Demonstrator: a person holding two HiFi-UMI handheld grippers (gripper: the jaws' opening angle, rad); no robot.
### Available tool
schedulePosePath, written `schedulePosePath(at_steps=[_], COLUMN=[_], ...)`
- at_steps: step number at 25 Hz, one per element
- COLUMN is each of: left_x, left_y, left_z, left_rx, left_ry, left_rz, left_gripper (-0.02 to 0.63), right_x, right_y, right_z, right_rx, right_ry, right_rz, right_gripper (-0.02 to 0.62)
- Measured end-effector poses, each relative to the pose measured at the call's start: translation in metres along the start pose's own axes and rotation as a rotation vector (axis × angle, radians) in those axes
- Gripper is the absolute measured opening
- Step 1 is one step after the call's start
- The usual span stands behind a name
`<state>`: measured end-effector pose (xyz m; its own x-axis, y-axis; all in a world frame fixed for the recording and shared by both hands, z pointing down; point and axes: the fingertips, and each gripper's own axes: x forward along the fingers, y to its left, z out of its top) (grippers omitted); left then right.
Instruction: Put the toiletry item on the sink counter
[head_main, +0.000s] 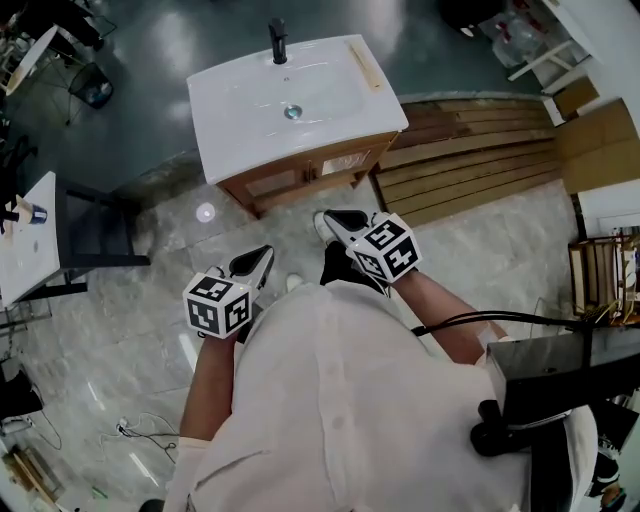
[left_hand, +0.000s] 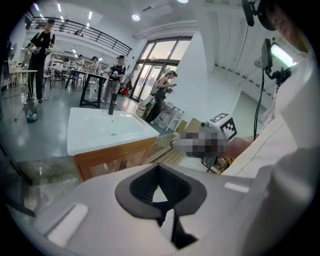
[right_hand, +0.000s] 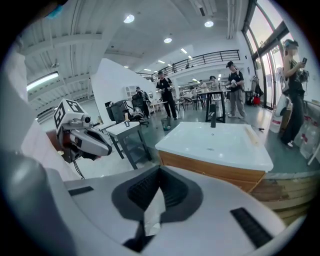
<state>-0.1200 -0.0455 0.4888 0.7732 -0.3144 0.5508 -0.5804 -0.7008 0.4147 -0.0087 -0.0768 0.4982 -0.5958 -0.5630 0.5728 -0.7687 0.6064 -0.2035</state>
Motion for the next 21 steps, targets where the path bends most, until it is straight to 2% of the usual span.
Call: schedulePosePath(at_steps=[11, 21], left_x=[-0.002, 0.008], left_y=[-0.001, 0.0], left_z=[-0.004, 0.003], left_rx=[-0.012, -0.007], left_ry=[0.003, 0.014], left_rz=[0.004, 0.001], left_gripper=[0.006, 0.006], right_x=[0.002, 0.0], right_y=[0.007, -0.006], right_z=[-0.001, -0.001], right_rx=[0.005, 0.016], right_ry=[0.008, 0.006], right_rz=[0.024, 0.02], right_gripper=[0.005, 0.005])
